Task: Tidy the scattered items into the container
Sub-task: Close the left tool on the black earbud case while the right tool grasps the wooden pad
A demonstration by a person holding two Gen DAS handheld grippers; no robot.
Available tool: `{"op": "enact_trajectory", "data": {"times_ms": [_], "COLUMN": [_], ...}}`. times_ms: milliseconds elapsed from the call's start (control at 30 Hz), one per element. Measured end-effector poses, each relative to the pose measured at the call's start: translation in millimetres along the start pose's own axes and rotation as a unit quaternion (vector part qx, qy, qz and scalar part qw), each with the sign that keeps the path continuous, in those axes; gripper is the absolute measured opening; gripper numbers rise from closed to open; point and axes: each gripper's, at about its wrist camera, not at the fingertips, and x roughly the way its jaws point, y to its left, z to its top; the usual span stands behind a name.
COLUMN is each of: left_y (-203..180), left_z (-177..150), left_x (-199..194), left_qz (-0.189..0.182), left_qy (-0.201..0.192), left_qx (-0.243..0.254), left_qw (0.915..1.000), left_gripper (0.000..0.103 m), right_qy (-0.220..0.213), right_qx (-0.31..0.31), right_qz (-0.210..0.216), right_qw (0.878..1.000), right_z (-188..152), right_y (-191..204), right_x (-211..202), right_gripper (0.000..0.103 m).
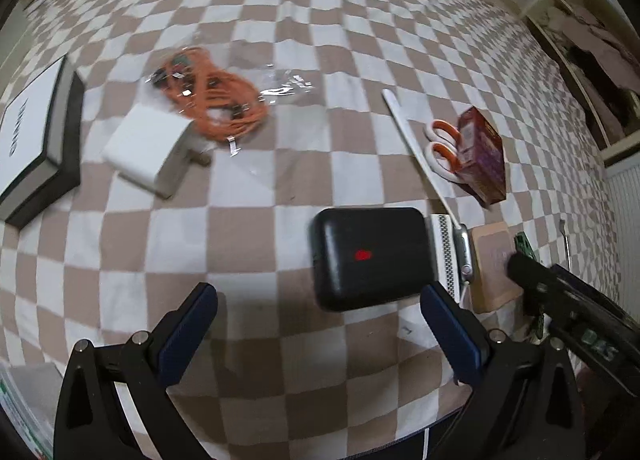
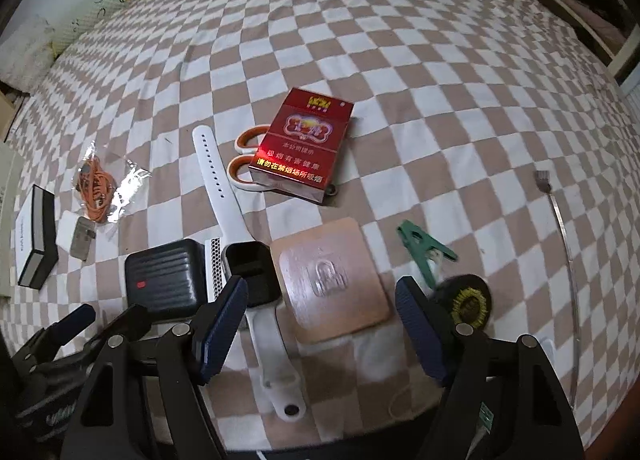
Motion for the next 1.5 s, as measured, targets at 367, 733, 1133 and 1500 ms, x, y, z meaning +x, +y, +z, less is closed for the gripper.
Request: {"op": "enact_trajectory", "data": {"times_ms": [367, 733, 1133, 1500], "left_y": [-13, -8, -9, -21], "left_z": [15, 19, 20, 21], "left_x": [6, 10, 13, 19], "left_qz": [-0.008, -0.025, -0.045, -0.046], "left_qy": [0.002, 0.012, 0.018, 0.025], "left_qx": [0.018, -0.012, -0.026, -0.009], "left_qw": [0.9998, 0.9995, 0.9985, 0.9986], "left_gripper": [0.101, 0.101, 0.101, 0.101], "right_qy": [0.006, -0.020, 0.010, 0.028], "right_qx": [-0.015, -0.145, -0.099, -0.145], "right_qz": [-0.005, -0.029, 0.006, 0.013], "right_qw": [1.000, 0.989, 0.995, 0.989], "right_z": [5, -9, -12, -28], "right_y": [2, 20, -17, -30], "right_x": [33, 30, 40, 39], "right_gripper": [0.065, 0.044, 0.071, 0.064]}}
